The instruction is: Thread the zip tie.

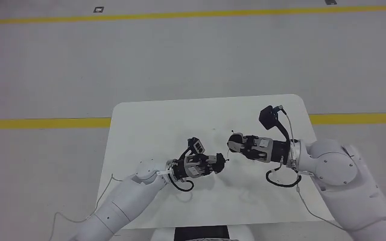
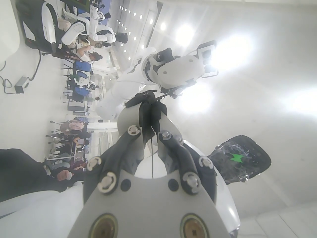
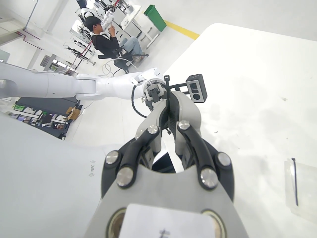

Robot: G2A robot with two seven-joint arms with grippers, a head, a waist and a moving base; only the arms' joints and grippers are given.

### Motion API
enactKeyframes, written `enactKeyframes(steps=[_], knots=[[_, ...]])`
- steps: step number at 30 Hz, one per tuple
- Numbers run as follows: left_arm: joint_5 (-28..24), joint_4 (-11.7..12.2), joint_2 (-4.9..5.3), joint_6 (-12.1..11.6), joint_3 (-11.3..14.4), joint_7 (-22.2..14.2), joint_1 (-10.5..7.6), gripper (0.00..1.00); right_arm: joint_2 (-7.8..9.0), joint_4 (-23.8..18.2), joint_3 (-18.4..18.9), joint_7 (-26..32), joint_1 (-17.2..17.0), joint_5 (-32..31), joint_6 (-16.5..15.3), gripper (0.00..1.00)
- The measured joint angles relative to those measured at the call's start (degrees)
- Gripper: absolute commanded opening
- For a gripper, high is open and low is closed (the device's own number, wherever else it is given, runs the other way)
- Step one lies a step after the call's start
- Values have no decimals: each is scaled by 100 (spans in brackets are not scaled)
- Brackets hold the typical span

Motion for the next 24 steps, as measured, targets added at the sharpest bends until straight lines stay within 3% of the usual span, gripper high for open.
enactKeyframes(steps=[24], knots=[[0, 0, 0, 0, 0, 0, 0, 0, 41, 110, -107, 41, 62, 9, 0, 0]])
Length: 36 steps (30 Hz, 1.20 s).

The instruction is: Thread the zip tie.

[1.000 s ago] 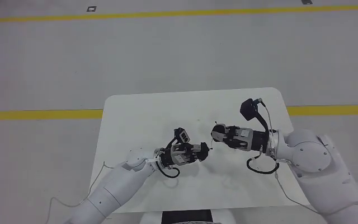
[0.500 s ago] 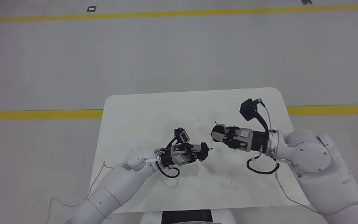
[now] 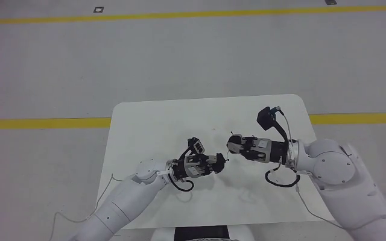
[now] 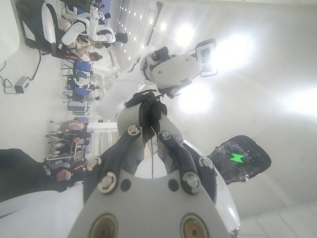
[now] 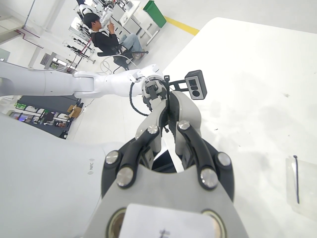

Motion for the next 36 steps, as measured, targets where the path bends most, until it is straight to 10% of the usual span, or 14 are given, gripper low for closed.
enactKeyframes(steps=[36], knots=[[0, 0, 0, 0, 0, 0, 0, 0, 76, -66, 67, 15, -79, 138, 0, 0]])
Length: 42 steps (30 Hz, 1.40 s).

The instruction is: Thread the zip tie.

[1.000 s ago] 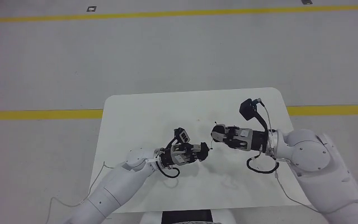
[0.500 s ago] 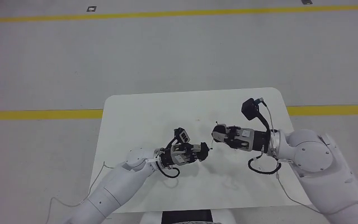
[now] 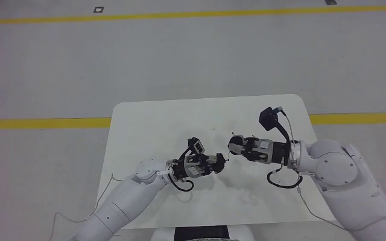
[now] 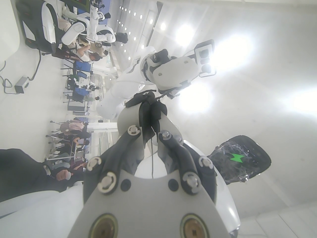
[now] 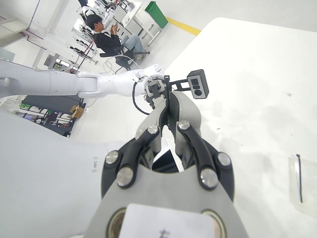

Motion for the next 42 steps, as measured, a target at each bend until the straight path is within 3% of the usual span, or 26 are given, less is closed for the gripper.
enactKeyframes(steps=[42], knots=[[0, 0, 0, 0, 0, 0, 0, 0, 82, -58, 51, -30, -74, 8, 0, 0]])
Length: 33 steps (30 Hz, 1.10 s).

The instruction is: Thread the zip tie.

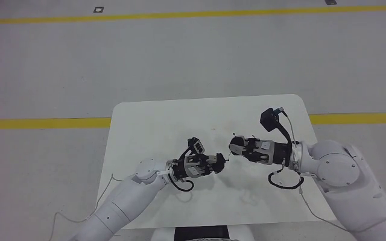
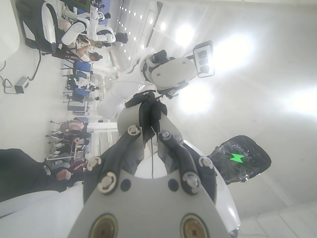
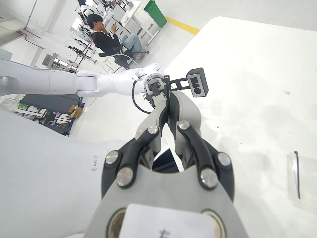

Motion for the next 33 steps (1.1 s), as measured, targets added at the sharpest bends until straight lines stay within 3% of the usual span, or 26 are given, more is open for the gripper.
enactKeyframes(steps=[8, 26, 33], knots=[[48, -115, -4, 26, 7, 175, 45, 0, 13, 5, -13, -12, -4, -9, 0, 0], [47, -206, 2, -124, -101, 178, 131, 0, 36, -4, -36, -78, -5, -34, 0, 0], [37, -192, -15, -71, -67, 152, 119, 0, 45, -28, -41, -99, -10, -26, 0, 0]])
